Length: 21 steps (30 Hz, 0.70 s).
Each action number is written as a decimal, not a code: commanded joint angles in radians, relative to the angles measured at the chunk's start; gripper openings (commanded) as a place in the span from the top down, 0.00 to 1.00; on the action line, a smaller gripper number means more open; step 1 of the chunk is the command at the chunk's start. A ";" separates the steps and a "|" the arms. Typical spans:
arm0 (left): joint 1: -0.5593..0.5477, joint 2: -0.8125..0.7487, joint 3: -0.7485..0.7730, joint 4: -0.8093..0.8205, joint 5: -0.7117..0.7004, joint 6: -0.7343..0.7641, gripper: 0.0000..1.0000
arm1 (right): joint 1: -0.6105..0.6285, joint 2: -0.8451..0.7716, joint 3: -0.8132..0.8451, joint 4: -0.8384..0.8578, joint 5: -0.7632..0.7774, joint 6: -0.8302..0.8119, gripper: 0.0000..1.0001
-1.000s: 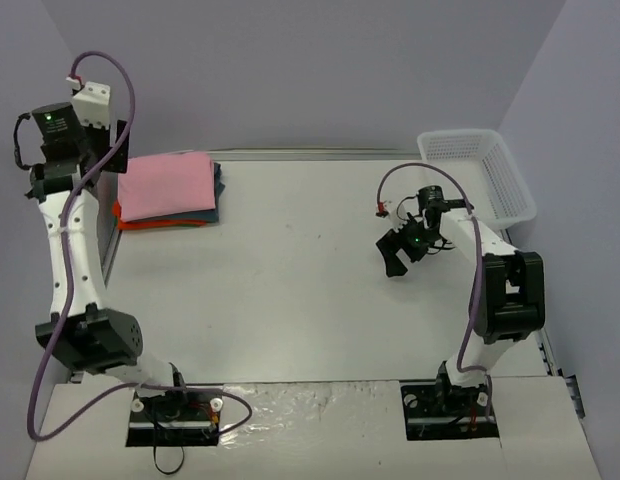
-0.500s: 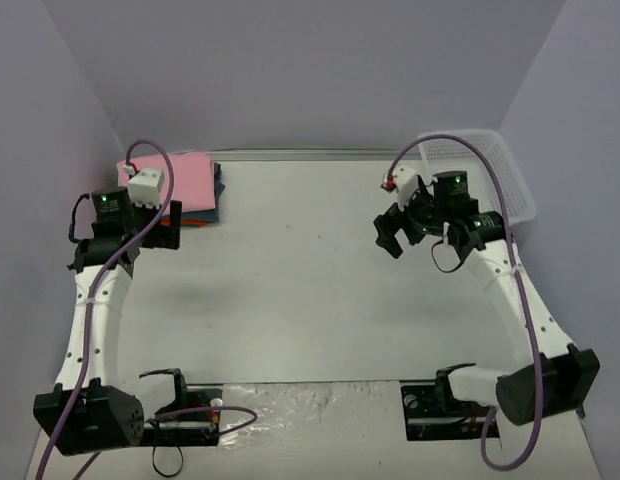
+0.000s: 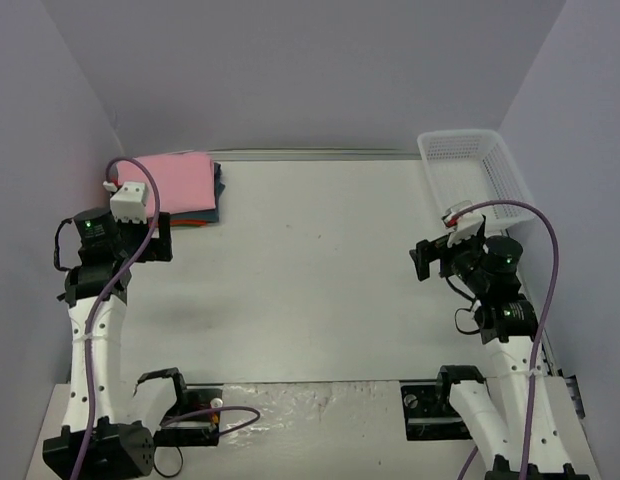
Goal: Fold and stack the t-shirts
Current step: Put the neatly folded tshirt into the corner of the board with the left arm
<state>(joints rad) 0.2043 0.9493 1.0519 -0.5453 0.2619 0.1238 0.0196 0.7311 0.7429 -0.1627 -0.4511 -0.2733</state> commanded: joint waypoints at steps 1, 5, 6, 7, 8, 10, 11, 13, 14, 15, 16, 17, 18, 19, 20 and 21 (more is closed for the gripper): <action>0.030 -0.027 -0.026 0.044 0.060 0.008 0.06 | -0.069 -0.021 -0.019 0.120 0.006 0.083 0.00; 0.064 -0.079 -0.055 0.053 0.120 -0.004 0.06 | -0.109 -0.041 -0.025 0.129 -0.008 0.109 0.00; 0.069 -0.086 -0.064 0.054 0.126 -0.004 0.06 | -0.115 -0.045 -0.025 0.129 -0.017 0.118 0.00; 0.075 -0.089 -0.066 0.056 0.128 -0.004 0.06 | -0.128 -0.045 -0.027 0.129 -0.024 0.121 0.00; 0.076 -0.095 -0.067 0.054 0.129 -0.001 0.06 | -0.133 -0.044 -0.028 0.129 -0.024 0.121 0.00; 0.083 -0.102 -0.075 0.056 0.142 0.010 0.06 | -0.144 -0.039 -0.034 0.129 -0.011 0.112 0.00; 0.084 -0.106 -0.081 0.057 0.145 0.013 0.06 | -0.145 -0.033 -0.034 0.129 -0.009 0.109 0.00; 0.084 -0.113 -0.092 0.064 0.146 0.020 0.06 | -0.149 -0.025 -0.031 0.127 -0.009 0.112 0.00; 0.086 -0.122 -0.095 0.067 0.148 0.020 0.06 | -0.152 -0.021 -0.030 0.126 -0.009 0.115 0.00; 0.086 -0.126 -0.095 0.067 0.148 0.019 0.06 | -0.156 -0.016 -0.024 0.124 -0.008 0.121 0.00; 0.086 -0.129 -0.095 0.067 0.154 0.017 0.06 | -0.159 -0.013 -0.022 0.121 -0.005 0.137 0.00; 0.089 -0.127 -0.095 0.067 0.158 0.019 0.06 | -0.164 -0.013 -0.022 0.120 0.003 0.141 0.00; 0.090 -0.124 -0.096 0.065 0.161 0.019 0.06 | -0.165 -0.013 -0.020 0.117 0.006 0.144 0.00; 0.093 -0.119 -0.098 0.067 0.168 0.022 0.06 | -0.167 -0.012 -0.017 0.115 0.011 0.155 0.00; 0.095 -0.119 -0.098 0.065 0.169 0.022 0.06 | -0.168 -0.009 -0.013 0.109 0.015 0.157 0.00; 0.095 -0.118 -0.099 0.065 0.171 0.025 0.06 | -0.168 -0.006 -0.013 0.106 0.015 0.157 0.00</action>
<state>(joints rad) 0.2893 0.8375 0.9516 -0.5163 0.4038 0.1307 -0.1390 0.7170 0.7113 -0.0860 -0.4477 -0.1452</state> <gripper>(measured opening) 0.942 0.999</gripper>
